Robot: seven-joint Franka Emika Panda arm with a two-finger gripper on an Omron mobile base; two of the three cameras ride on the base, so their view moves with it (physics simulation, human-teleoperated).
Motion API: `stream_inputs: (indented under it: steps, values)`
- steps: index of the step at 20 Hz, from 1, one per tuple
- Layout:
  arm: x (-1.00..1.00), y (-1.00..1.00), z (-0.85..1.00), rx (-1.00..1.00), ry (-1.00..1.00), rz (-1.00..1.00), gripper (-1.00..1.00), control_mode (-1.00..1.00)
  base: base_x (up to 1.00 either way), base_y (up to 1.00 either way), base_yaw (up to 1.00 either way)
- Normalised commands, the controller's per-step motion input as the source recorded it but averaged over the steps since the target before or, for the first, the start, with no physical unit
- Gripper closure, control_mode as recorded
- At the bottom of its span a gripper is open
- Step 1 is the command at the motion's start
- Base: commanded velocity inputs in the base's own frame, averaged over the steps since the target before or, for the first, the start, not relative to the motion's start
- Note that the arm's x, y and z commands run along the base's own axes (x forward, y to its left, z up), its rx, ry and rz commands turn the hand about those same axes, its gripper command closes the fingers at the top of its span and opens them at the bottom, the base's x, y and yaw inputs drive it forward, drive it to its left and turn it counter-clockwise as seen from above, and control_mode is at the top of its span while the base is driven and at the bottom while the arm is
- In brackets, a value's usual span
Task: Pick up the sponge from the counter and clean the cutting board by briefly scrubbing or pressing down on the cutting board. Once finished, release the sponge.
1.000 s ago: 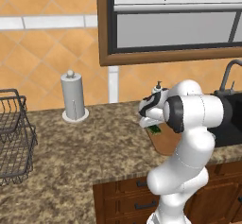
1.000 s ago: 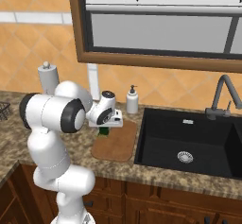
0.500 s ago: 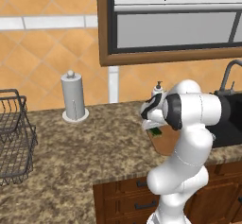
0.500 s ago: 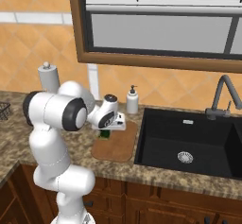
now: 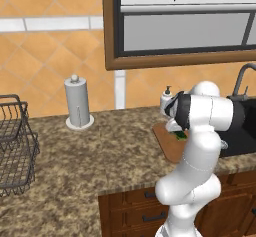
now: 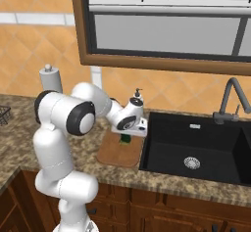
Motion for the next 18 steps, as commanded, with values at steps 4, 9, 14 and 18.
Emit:
stream_inputs:
  steps: [4, 9, 14, 18]
  values:
    - [-0.19, -0.27, -1.00, -0.01, -0.10, -0.03, 1.00, -1.00, 0.00, 0.00, 0.00]
    - [-0.47, -0.14, -0.13, 0.02, -0.29, -0.04, 1.00, -1.00, 0.00, 0.00, 0.00]
    - [-0.37, -0.48, -0.13, -0.03, -0.19, -0.13, 1.00, -1.00, 0.00, 0.00, 0.00]
    - [0.05, -0.20, -1.00, -0.04, 0.00, -0.10, 1.00, -1.00, 0.00, 0.00, 0.00]
